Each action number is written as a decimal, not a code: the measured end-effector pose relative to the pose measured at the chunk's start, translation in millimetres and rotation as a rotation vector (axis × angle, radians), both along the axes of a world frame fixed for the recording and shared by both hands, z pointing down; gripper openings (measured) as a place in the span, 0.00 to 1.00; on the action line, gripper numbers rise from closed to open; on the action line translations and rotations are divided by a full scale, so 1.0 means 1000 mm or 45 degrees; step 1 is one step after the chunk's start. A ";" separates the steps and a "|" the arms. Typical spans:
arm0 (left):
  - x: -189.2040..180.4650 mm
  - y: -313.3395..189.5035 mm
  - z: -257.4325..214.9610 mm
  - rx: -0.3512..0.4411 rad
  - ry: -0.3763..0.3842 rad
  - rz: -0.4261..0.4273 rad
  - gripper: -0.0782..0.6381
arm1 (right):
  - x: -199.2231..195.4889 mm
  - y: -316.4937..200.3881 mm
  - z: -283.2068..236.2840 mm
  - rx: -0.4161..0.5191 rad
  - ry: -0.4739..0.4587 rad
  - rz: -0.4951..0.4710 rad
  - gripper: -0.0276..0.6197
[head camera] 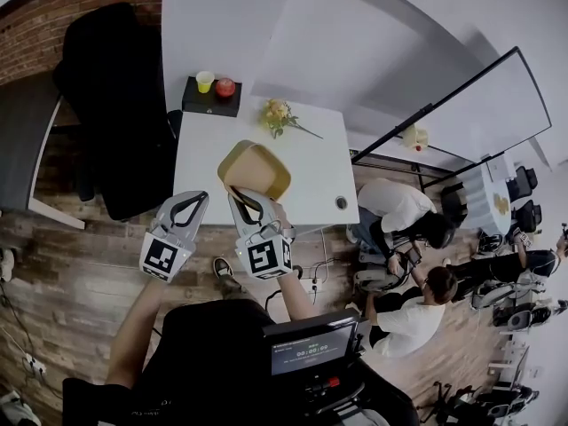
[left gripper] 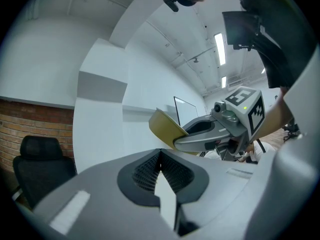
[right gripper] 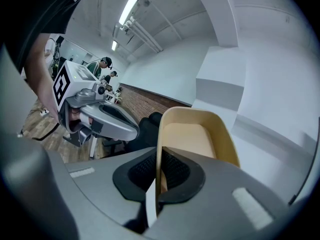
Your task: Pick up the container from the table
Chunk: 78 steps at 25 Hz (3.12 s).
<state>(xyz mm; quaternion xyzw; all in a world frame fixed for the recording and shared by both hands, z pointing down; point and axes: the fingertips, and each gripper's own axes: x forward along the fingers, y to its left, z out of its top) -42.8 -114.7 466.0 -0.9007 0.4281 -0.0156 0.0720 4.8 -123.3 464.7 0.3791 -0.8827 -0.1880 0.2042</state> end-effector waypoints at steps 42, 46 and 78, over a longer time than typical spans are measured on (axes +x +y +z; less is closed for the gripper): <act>0.002 -0.006 0.003 -0.025 -0.016 -0.006 0.11 | -0.001 -0.005 -0.008 0.024 -0.018 -0.015 0.07; 0.003 -0.005 0.005 -0.027 -0.013 -0.002 0.11 | -0.002 -0.003 -0.008 0.026 -0.020 -0.017 0.07; 0.002 -0.012 0.007 -0.027 -0.021 0.004 0.11 | -0.008 -0.005 -0.023 0.060 -0.042 -0.038 0.07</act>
